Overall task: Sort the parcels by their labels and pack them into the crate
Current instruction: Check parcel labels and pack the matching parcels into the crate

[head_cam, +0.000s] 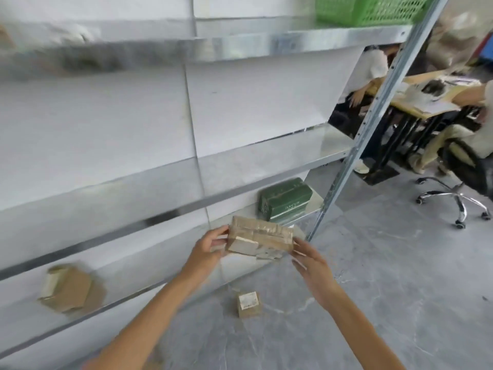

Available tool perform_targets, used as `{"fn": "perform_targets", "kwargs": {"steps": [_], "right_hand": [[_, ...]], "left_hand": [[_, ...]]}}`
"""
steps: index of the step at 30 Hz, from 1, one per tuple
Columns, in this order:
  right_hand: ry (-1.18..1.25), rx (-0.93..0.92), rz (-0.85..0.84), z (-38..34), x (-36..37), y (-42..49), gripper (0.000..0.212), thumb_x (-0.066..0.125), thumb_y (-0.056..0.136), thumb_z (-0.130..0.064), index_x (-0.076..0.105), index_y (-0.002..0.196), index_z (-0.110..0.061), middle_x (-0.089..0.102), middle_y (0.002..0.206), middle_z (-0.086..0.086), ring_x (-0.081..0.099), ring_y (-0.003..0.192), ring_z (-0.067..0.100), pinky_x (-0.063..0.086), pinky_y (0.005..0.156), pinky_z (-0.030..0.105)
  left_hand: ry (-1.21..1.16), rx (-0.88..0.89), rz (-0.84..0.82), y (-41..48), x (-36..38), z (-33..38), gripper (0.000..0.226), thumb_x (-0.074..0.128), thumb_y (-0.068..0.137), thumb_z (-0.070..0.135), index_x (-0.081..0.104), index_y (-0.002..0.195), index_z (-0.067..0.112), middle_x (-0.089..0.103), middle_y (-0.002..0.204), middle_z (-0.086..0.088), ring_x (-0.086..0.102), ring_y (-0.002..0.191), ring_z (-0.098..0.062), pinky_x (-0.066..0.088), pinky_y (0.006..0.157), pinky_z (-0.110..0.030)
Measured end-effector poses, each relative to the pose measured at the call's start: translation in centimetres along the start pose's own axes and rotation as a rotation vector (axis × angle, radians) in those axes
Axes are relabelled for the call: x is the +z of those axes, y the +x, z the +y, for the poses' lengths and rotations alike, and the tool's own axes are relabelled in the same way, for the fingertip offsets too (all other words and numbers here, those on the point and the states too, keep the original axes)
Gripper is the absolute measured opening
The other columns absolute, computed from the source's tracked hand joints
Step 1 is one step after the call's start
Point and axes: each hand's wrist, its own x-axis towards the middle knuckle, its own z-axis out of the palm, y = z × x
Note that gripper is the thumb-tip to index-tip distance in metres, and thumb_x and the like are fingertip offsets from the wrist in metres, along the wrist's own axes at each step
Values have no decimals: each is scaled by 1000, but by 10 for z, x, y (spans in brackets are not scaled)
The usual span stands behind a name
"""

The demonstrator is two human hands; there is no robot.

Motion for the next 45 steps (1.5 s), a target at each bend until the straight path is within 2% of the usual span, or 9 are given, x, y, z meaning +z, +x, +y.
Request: {"fn": "perform_targets", "kwargs": {"steps": [6,12,16,21,28,33,38,42,45], "right_hand": [[-94,-301,-124,-161,53,-81,57,29,87,19,66,107,-20,74,93,-3,68,87,9,53,73,16],[-194,-440,-158,-207,92,-169,52,36,93,6,64,113,-32,67,119,-6,59,112,8,43,97,28],[-185,-463,-195,-196,121,-234,55,34,93,6,66,108,-37,71,106,-9,59,112,17,42,98,35],[-139,-525,-273,-158,157,-306,47,38,95,5,58,129,-20,60,123,19,59,106,29,49,95,41],[-237,-513,-325,-91,204,-376,49,60,91,-21,48,132,-46,59,129,-13,55,121,20,42,106,42],[-236,-522,-291,-70,227,-420,64,68,86,-25,35,139,-42,49,134,-15,52,122,5,45,102,36],[-107,-304,-526,-49,224,-460,57,67,86,-14,38,129,-39,60,123,7,64,109,22,57,82,43],[-185,-287,-652,-44,196,-482,71,69,84,-14,33,135,-49,62,123,3,65,107,22,57,84,41],[-283,-238,-750,-38,173,-501,87,76,74,-30,25,139,-55,59,128,-3,66,108,18,56,87,40]], "left_hand": [[-68,258,167,-69,-55,151,51,55,82,-14,57,120,20,63,116,-6,63,92,-10,51,75,-14],[-155,445,336,-155,-93,195,29,67,83,7,64,107,23,63,112,7,59,100,-7,48,72,-7],[-280,400,261,-217,-116,188,24,63,87,22,59,110,25,57,127,7,53,120,-12,48,93,-25],[-450,332,244,-305,-145,160,27,64,87,16,51,108,27,62,120,-4,65,101,-15,57,76,-27],[-411,241,254,-416,-172,111,63,75,77,18,42,120,50,58,110,1,68,87,-13,58,70,-30],[-597,197,455,-476,-145,85,44,71,80,10,49,112,31,57,113,-9,69,86,-11,59,68,-37],[-665,160,602,-525,-93,76,52,78,68,14,43,107,22,54,111,-4,67,91,-9,57,63,-27],[-472,43,591,-567,-79,63,43,76,73,43,50,98,20,61,107,-1,65,92,-6,56,83,-35],[-404,22,578,-596,-80,56,22,58,86,43,54,104,29,61,116,4,59,105,-6,49,95,-36]]}}
